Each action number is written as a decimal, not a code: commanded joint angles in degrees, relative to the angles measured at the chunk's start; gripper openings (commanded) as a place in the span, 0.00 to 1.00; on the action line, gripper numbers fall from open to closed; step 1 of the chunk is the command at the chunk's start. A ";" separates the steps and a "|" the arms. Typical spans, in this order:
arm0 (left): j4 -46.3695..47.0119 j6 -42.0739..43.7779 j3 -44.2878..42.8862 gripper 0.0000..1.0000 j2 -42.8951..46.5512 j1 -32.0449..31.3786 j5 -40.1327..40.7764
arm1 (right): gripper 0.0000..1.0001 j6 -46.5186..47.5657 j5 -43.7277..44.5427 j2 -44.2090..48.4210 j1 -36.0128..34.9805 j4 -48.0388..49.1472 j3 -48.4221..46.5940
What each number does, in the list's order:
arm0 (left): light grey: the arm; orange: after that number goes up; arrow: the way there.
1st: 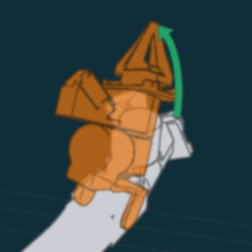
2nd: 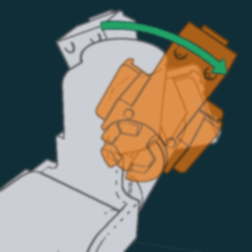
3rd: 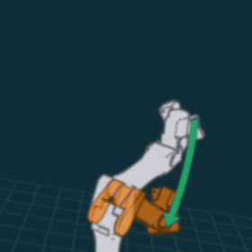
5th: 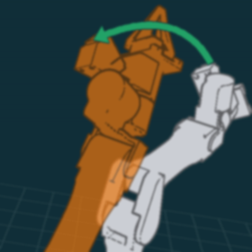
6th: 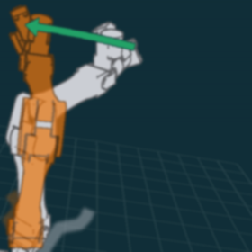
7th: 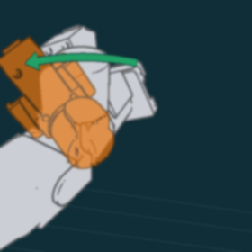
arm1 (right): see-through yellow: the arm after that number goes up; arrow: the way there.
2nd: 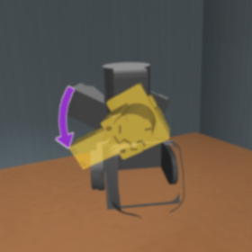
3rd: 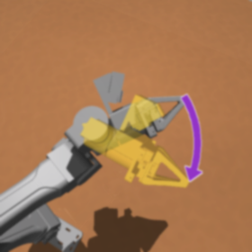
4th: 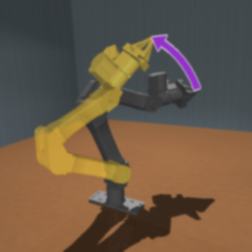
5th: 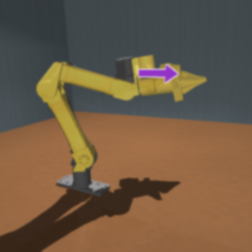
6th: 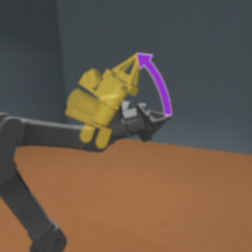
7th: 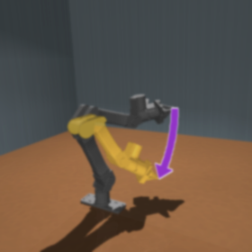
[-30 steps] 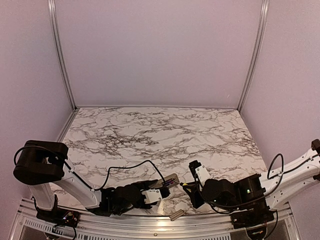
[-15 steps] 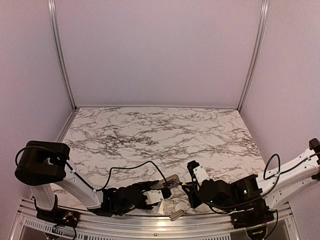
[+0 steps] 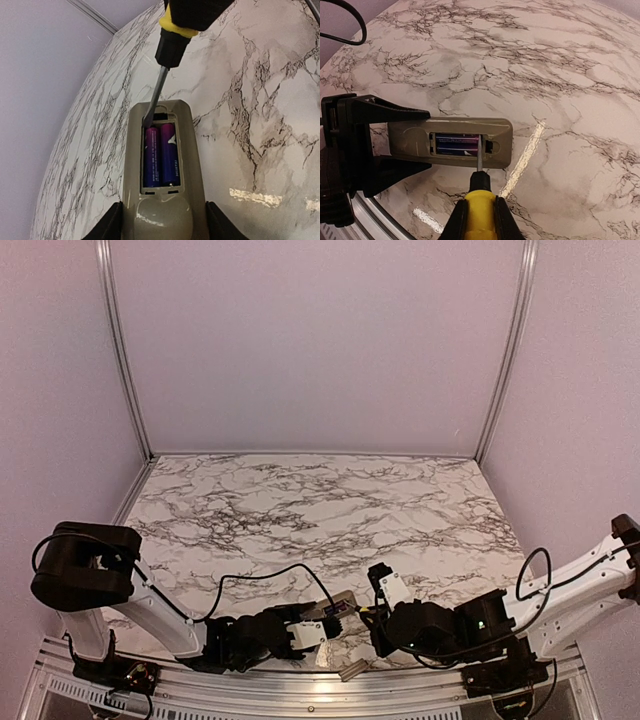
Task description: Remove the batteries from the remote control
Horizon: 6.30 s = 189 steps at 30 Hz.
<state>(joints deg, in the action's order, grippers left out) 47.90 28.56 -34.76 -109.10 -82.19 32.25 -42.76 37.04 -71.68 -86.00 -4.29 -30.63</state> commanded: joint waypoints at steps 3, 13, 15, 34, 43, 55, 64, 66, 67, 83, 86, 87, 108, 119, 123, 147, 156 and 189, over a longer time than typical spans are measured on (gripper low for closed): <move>1.99 -0.06 -1.43 0.00 -1.49 -0.47 1.72 | 0.00 -2.51 0.66 -1.62 -0.44 -2.49 -3.30; 1.67 0.23 -1.91 0.00 -2.14 -0.47 2.94 | 0.00 -4.63 0.15 -3.59 -0.62 -6.17 -5.81; 1.67 0.28 -1.88 0.00 -2.26 -0.51 3.12 | 0.00 -4.72 -0.02 -3.77 -0.60 -6.64 -6.12; 1.26 0.26 -2.07 0.00 -2.52 -0.51 2.79 | 0.00 -4.93 2.95 -4.03 -0.64 -7.07 -6.57; 0.24 -0.54 -2.33 0.00 -1.94 -0.51 1.65 | 0.00 -3.62 3.26 -6.25 -0.62 -5.02 -6.46; -0.61 -0.89 -2.55 0.00 -1.95 -0.53 0.91 | 0.00 -4.90 4.97 -9.71 -0.61 -6.98 -8.09; -0.87 -1.13 -2.41 0.00 -1.78 -0.54 -0.21 | 0.00 -2.40 1.83 -4.87 -0.58 0.81 -2.36; -0.96 -1.11 -2.38 0.00 -1.60 -0.60 -0.32 | 0.00 -1.65 0.68 -4.34 -0.50 2.75 -1.00; -0.97 -1.14 -2.33 0.00 -1.52 -0.54 -0.42 | 0.00 -1.27 0.13 -4.18 -0.53 3.48 -0.56; -1.24 -1.78 -1.65 0.00 0.18 -0.86 -2.54 | 0.00 3.09 -8.08 0.55 1.26 16.27 7.18; -1.23 -1.82 -1.69 0.00 0.12 -0.90 -2.71 | 0.00 3.82 -9.40 1.59 1.52 17.76 8.43; -1.23 -1.78 -1.66 0.00 0.09 -0.94 -2.72 | 0.00 4.00 -9.83 1.97 1.55 18.33 8.79; -0.62 -1.99 -1.21 0.00 0.26 -1.01 -3.80 | 0.00 7.03 -17.32 5.83 3.38 25.97 13.75; 0.16 -2.09 -0.73 0.00 0.03 -1.04 -3.35 | 0.00 8.10 -19.78 6.02 3.38 28.05 14.03; 0.52 -2.20 -0.45 0.00 0.02 -1.04 -3.01 | 0.00 8.35 -20.11 6.07 3.37 28.08 13.94; 0.88 -3.58 -0.32 0.00 -0.33 -0.06 -2.10 | 0.00 8.86 -22.24 6.64 3.21 28.79 13.58; 0.57 -3.78 -0.34 0.00 -0.27 0.10 -2.91 | 0.00 9.57 -23.95 6.18 3.18 30.86 13.89; 0.09 -4.48 -0.36 0.00 -0.32 0.39 -5.79 | 0.00 13.59 -30.49 2.26 2.85 37.41 12.80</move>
<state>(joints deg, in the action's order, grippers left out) 46.44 23.75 -33.89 -109.34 -82.43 30.09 -30.61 21.78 -68.07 -81.08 24.49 -12.27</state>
